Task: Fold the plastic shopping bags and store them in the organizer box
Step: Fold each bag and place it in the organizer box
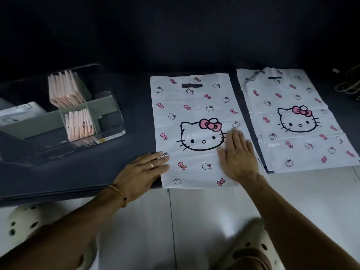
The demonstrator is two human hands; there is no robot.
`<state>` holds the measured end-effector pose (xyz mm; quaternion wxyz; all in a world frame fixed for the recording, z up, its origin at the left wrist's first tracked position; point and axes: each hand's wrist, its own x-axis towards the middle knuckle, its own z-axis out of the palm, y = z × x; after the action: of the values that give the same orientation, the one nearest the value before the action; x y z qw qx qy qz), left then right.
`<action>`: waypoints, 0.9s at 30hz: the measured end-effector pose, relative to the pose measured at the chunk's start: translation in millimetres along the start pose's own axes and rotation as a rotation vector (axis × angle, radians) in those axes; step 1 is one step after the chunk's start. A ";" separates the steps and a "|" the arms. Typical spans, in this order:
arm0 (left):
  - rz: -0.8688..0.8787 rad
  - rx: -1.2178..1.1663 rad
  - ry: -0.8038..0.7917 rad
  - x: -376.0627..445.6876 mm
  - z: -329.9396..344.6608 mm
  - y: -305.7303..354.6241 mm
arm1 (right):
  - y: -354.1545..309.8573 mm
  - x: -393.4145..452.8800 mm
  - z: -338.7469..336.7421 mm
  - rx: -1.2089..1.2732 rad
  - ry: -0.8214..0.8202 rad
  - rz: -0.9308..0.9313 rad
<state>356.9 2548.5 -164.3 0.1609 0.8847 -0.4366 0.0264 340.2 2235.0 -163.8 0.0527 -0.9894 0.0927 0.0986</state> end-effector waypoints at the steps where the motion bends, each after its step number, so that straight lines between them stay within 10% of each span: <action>1: 0.009 0.003 0.011 0.4 -0.3 -2.2 | -17.4 6.5 -3.2 0.031 0.042 -0.014; 8: 0.038 0.042 0.022 -5.6 9.7 -12.0 | -122.3 54.1 8.2 -0.077 -0.005 -0.675; 19: -0.029 0.052 -0.054 -0.4 8.1 -13.3 | -4.9 150.4 -23.3 -0.127 -0.046 -0.169; 27: -0.298 -0.334 0.050 2.5 -4.0 -4.2 | 5.2 18.3 -28.5 0.141 -0.091 -0.325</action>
<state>362.1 2550.2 -161.1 0.3180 0.8997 -0.2951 -0.0484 362.1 2223.2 -140.1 0.1415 -0.9797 -0.0642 0.1267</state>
